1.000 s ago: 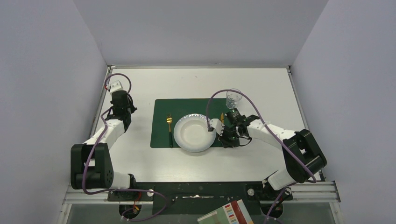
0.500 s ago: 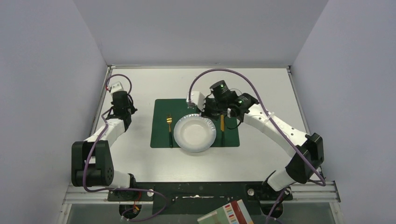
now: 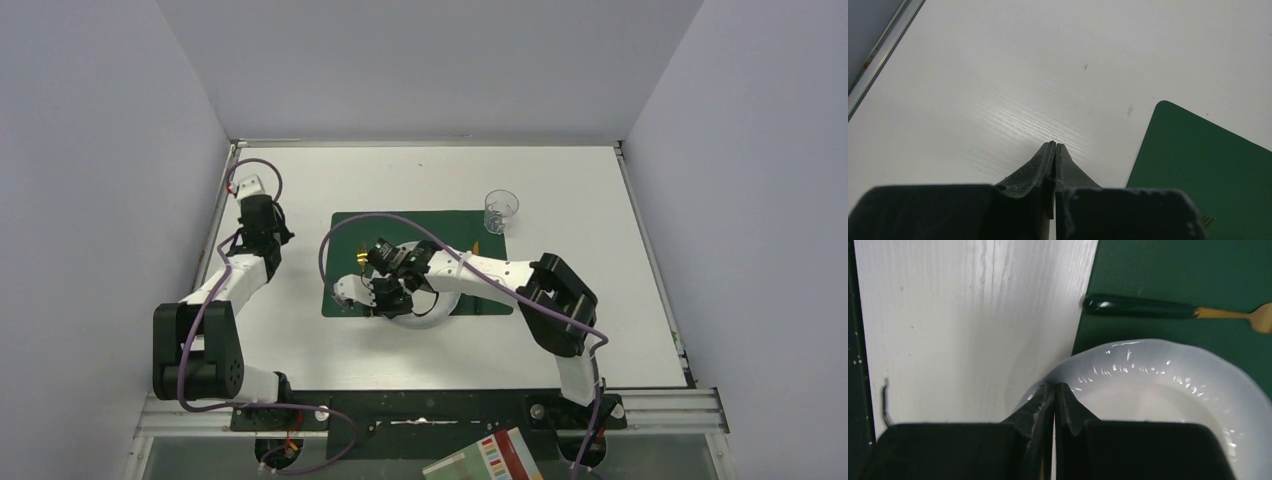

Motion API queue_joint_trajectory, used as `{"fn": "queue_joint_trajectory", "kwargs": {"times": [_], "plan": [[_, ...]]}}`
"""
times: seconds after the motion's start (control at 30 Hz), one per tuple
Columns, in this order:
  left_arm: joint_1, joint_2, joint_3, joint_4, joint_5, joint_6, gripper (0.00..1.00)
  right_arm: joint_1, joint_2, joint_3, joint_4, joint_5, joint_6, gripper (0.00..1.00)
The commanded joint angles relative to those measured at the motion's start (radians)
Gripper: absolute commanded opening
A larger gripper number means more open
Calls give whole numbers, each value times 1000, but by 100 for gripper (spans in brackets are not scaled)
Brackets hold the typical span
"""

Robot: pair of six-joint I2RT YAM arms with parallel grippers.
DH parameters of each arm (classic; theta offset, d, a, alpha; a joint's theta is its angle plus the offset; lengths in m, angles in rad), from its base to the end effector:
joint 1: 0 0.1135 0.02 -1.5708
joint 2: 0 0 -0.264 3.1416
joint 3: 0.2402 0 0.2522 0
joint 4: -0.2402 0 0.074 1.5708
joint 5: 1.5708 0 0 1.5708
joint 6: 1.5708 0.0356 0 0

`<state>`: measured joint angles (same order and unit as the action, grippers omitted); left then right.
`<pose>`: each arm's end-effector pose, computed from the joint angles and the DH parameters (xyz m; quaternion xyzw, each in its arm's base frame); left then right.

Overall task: Set the dinner table for one person
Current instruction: Adjust the fork on the napkin.

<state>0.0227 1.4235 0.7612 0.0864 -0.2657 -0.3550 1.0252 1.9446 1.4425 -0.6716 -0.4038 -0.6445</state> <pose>0.3019 0.0162 0.2123 -0.2256 0.8437 0.0366 0.4857 0.1963 0.3503 0.1955 -0.7384 0.6154 0.2296 0.1526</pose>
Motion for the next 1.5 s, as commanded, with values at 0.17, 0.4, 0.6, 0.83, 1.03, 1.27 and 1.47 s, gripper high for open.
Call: {"fn": "queue_joint_trajectory", "kwargs": {"times": [0.17, 0.4, 0.6, 0.83, 1.03, 1.27, 1.47], "plan": [[11, -43, 13, 44, -10, 17, 0, 57, 43, 153, 11, -5, -11, 0], [11, -40, 20, 26, 25, 14, 0, 73, 40, 154, 6, 16, -6, 0], [11, -45, 19, 29, 22, 14, 0, 103, 54, 151, 19, 43, 0, 0], [11, -54, 12, 42, 8, 14, 0, 119, 93, 162, 33, 87, -14, 0], [11, -54, 13, 42, 3, 14, 0, 125, 125, 184, 34, 105, -31, 0], [11, -52, 11, 41, 2, 14, 0, 126, 146, 214, 31, 143, -54, 0], [13, -45, 14, 38, 2, 14, 0, 126, 158, 241, 20, 168, -68, 0]]}}
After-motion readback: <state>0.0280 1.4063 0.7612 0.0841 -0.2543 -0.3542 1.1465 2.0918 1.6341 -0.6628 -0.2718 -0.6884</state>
